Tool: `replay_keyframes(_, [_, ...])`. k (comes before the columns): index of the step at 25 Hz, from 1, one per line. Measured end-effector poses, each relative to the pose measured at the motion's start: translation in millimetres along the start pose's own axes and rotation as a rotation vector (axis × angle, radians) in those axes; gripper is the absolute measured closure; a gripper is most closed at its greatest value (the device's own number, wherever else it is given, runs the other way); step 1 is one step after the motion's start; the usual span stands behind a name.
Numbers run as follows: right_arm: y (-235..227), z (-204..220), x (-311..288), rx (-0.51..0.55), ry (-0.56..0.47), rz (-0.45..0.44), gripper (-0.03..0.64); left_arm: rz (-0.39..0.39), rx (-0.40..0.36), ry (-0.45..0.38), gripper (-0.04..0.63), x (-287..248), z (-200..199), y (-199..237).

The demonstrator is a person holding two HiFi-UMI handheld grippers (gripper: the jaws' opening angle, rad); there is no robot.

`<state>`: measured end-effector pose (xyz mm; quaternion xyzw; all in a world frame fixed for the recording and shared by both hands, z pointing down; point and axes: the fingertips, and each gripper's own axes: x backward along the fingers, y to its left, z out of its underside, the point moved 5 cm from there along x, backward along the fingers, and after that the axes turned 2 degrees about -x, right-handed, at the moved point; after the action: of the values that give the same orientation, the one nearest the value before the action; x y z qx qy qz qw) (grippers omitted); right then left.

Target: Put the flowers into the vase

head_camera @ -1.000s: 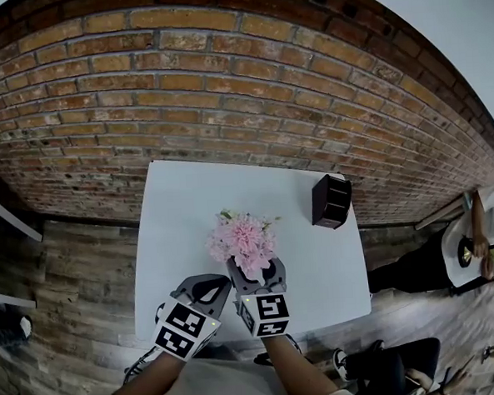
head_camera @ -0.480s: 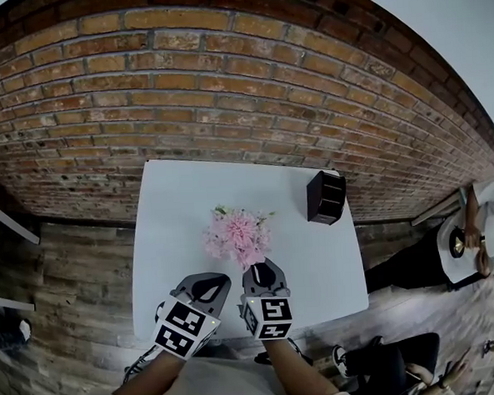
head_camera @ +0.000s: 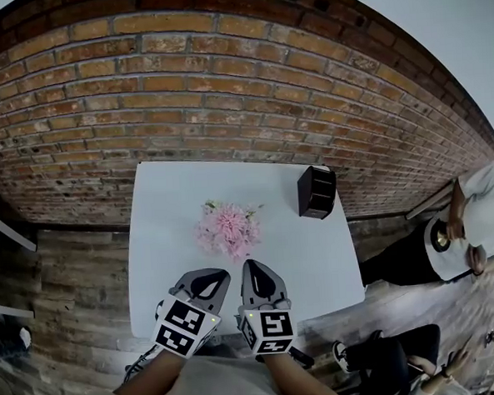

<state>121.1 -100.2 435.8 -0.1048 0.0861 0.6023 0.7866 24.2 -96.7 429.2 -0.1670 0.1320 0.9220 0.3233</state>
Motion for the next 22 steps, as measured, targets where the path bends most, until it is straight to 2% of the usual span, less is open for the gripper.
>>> replay_keyframes(10, [29.1,-33.0,24.6,0.035,-0.084,-0.062,0.611,-0.122,-0.033,-0.127,0.586,23.7,-22.6,3.2])
replay_keyframes(22, [49.9,-65.7,40.0,0.067,-0.163,-0.107,0.611,-0.176,-0.07,-0.234,0.586,46.9,-47.5,-3.8])
